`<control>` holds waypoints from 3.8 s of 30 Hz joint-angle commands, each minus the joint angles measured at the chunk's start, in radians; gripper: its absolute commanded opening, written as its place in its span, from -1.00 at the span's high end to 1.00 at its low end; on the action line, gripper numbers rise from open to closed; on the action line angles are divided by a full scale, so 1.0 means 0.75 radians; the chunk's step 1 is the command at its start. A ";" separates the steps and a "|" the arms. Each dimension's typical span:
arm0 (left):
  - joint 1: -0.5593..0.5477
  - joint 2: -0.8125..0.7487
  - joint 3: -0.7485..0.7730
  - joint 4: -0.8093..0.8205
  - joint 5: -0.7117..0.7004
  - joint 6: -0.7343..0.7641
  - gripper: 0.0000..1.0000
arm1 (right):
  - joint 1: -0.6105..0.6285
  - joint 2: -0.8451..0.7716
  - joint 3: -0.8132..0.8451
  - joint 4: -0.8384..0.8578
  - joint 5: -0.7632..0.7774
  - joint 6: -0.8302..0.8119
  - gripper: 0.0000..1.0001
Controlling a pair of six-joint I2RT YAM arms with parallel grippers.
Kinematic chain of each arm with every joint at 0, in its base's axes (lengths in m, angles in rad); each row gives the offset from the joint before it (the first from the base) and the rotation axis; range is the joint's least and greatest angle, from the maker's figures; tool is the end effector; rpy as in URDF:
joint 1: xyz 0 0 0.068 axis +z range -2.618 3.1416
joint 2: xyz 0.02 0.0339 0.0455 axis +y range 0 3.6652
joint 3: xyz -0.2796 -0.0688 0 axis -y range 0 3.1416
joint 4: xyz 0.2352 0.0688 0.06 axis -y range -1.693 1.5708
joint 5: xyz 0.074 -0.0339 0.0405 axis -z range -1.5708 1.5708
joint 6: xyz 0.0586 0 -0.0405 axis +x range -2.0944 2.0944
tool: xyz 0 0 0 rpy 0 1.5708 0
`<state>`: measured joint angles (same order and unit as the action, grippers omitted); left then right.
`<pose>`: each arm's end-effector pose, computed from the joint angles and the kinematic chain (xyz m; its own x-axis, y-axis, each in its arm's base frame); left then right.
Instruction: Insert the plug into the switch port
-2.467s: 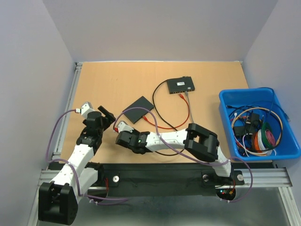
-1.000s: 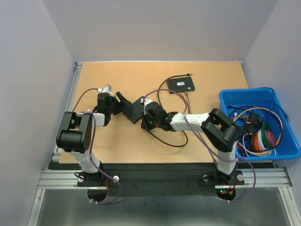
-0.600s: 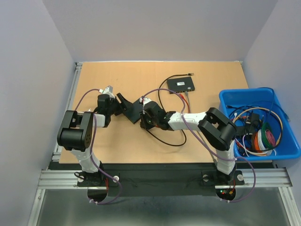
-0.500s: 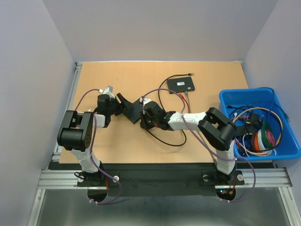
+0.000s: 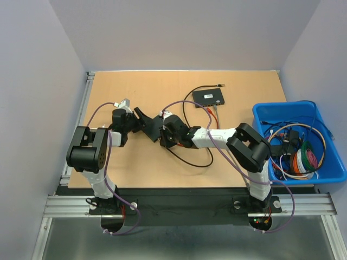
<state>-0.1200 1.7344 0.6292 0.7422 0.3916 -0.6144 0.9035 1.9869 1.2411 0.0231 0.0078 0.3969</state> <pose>0.3394 -0.0635 0.1606 -0.5560 -0.4696 -0.6857 0.1766 0.7394 -0.6496 0.2763 0.3500 0.1660 -0.6797 -0.2382 -0.6937 -0.5628 0.7758 0.2852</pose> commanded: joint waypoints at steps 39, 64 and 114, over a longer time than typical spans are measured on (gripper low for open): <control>-0.155 0.042 0.043 -0.071 -0.058 0.105 -0.17 | 0.006 0.002 0.059 0.300 0.127 -0.185 0.99; -0.202 0.070 0.061 -0.116 -0.060 0.132 -0.13 | 0.006 -0.027 -0.092 0.595 0.094 -0.323 0.99; -0.382 0.142 -0.056 0.123 -0.154 0.183 -0.01 | 0.006 0.204 0.245 0.828 0.020 -0.323 0.99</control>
<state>-0.2802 1.8072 0.6182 0.9882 -0.0906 -0.3752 0.8986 2.1242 1.3270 0.2310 0.1055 0.1020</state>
